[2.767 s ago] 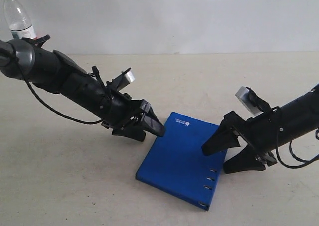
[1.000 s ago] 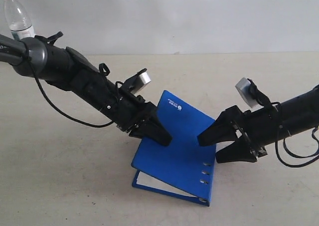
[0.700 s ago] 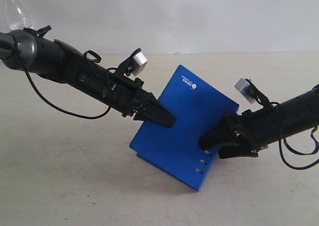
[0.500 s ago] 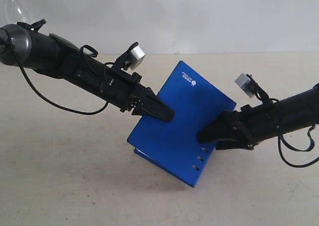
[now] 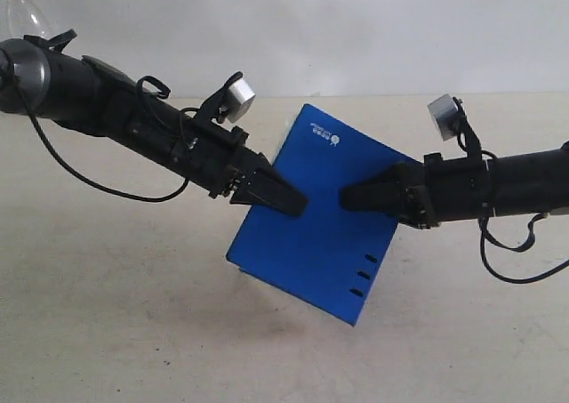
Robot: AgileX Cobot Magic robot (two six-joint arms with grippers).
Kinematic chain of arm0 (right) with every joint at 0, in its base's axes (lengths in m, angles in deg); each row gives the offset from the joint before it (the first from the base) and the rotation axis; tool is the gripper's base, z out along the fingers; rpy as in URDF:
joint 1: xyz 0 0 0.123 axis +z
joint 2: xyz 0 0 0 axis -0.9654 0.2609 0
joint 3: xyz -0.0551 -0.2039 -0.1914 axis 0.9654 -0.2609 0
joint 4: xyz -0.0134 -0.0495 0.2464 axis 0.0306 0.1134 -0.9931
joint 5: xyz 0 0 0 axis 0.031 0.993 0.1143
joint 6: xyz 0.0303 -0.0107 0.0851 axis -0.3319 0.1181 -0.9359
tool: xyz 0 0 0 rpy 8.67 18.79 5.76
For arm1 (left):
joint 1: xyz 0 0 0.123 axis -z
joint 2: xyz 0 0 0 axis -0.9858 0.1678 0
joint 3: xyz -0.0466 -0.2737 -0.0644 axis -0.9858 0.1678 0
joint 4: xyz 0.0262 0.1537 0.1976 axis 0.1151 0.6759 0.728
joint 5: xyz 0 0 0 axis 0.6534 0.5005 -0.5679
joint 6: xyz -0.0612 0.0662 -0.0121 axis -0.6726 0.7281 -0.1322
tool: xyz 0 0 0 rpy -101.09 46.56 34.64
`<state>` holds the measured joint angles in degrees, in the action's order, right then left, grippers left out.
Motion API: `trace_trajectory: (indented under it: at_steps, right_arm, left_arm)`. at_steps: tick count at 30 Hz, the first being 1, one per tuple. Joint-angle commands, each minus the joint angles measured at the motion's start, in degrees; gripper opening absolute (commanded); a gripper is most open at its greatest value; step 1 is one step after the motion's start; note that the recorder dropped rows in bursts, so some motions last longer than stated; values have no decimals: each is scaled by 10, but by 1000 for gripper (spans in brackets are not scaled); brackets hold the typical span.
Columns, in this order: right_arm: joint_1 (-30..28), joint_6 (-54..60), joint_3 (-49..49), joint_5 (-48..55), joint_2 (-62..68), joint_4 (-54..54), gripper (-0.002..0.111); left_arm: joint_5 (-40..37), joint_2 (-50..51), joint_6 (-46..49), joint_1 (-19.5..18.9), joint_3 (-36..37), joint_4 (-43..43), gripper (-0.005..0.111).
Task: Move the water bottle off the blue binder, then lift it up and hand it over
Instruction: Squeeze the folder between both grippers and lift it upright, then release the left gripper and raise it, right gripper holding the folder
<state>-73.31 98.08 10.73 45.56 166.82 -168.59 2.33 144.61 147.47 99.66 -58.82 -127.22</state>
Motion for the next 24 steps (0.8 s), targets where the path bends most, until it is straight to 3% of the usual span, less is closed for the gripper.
trace_trajectory:
  at_steps: [1, 2, 5, 8, 9, 13, 15, 18, 20, 21, 22, 24]
  right_arm:
    - [32, 41, 1, 32, -3, 10, 13]
    - [36, 51, 1, 32, -3, 11, 2]
    - [36, 58, 1, 32, -3, 11, 0]
    - [36, 58, 1, 32, -3, 11, 0]
    - [36, 58, 1, 26, -3, 11, 0]
    - [36, 58, 1, 11, -3, 11, 0]
    - [36, 58, 1, -6, -3, 12, 0]
    - [36, 62, 1, -26, -3, 15, 0]
    - [36, 63, 1, -25, -3, 15, 0]
    - [36, 62, 1, -25, -7, 17, 0]
    - [36, 62, 1, -25, -9, 23, 0]
    - [36, 62, 1, -26, -25, 35, 0]
  left_arm:
    - [-9, -6, -11, 4, -2, 3, 5]
    - [-9, -6, -11, 4, -2, 8, 7]
    - [-9, -6, -11, 4, -2, 13, 21]
    - [-6, -6, -29, 3, -2, 14, 58]
    - [15, -6, -45, 2, -2, 14, 60]
    - [173, -18, -54, -31, -4, -1, 56]
    - [245, -42, -22, -68, -4, -80, 56]
    - [252, -70, 33, -88, -4, -154, 56]
    - [273, -92, 57, -88, 0, -133, 36]
    - [303, -105, 65, -88, 8, -125, 11]
    - [316, -111, 73, -88, 13, -121, 5]
    - [365, -128, 79, -88, 28, -120, 4]
